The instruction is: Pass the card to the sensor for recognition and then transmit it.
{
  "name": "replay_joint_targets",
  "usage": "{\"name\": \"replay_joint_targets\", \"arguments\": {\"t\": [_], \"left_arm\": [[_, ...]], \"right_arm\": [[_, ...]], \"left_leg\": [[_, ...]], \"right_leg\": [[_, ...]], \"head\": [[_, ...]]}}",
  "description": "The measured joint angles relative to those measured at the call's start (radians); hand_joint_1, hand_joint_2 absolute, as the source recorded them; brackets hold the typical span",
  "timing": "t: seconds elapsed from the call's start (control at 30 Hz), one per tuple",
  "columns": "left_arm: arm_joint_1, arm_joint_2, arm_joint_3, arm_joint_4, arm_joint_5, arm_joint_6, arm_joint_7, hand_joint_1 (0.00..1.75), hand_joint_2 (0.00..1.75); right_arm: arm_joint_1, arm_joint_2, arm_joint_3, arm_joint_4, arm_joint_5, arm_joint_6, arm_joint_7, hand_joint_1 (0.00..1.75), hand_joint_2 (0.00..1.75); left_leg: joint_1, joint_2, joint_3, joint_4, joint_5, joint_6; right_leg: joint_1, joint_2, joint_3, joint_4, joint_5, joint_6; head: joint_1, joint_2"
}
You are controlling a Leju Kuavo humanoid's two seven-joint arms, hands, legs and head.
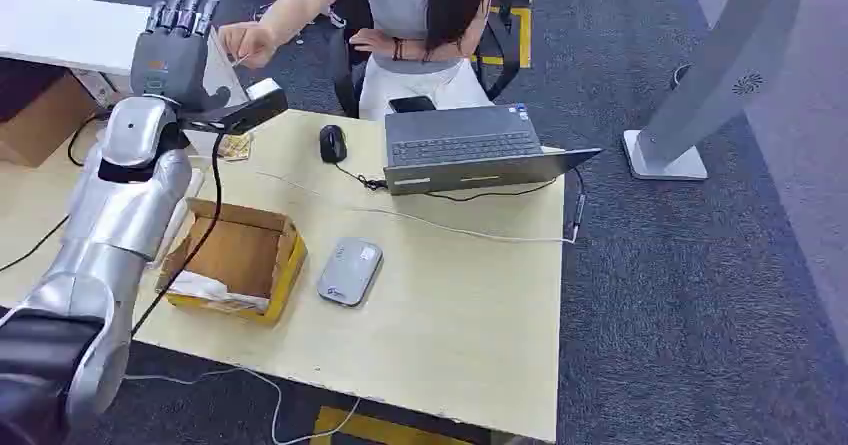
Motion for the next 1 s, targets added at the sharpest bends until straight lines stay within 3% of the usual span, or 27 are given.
{"name": "replay_joint_targets", "arguments": {"t": [0.17,0.2,0.23,0.47,1.0], "left_arm": [[-0.042,0.002,-0.034,0.064,-0.047,0.013,0.028,0.0,1.75],[-0.048,0.002,-0.041,0.076,-0.049,0.018,0.028,0.99,1.75],[-0.051,0.002,-0.044,0.085,-0.052,0.022,0.029,1.75,1.75],[-0.053,0.003,-0.051,0.135,-0.044,0.056,0.026,1.75,1.75],[-0.053,0.009,-0.051,0.173,-0.035,0.062,0.024,1.75,1.75]], "right_arm": [[-0.002,0.005,0.009,0.0,0.01,0.005,-0.001,0.0,0.0],[-0.003,0.008,0.009,0.0,0.011,0.005,-0.002,0.0,0.0],[-0.003,0.008,0.01,0.001,0.013,0.005,-0.003,0.0,0.0],[-0.005,0.009,0.013,0.002,0.016,0.008,-0.004,0.0,0.0],[-0.005,0.01,0.017,0.002,0.017,0.008,-0.009,0.0,0.0]], "left_leg": [[0.0,0.0,0.0,0.0,0.0,0.0],[0.0,0.0,0.0,0.0,0.0,0.0],[0.0,0.0,0.0,0.0,0.0,0.0],[0.0,0.0,0.0,0.0,0.0,0.0],[0.0,0.0,0.0,0.0,0.0,0.0]], "right_leg": [[0.0,0.0,0.0,0.0,0.0,0.0],[0.0,0.0,0.0,0.0,0.0,0.0],[0.0,0.0,0.0,0.0,0.0,0.0],[0.0,0.0,0.0,0.0,0.0,0.0],[0.0,0.0,0.0,0.0,0.0,0.0]], "head": [[0.0,0.0],[0.0,0.0],[0.0,0.0],[0.0,0.0],[0.0,0.0]]}}
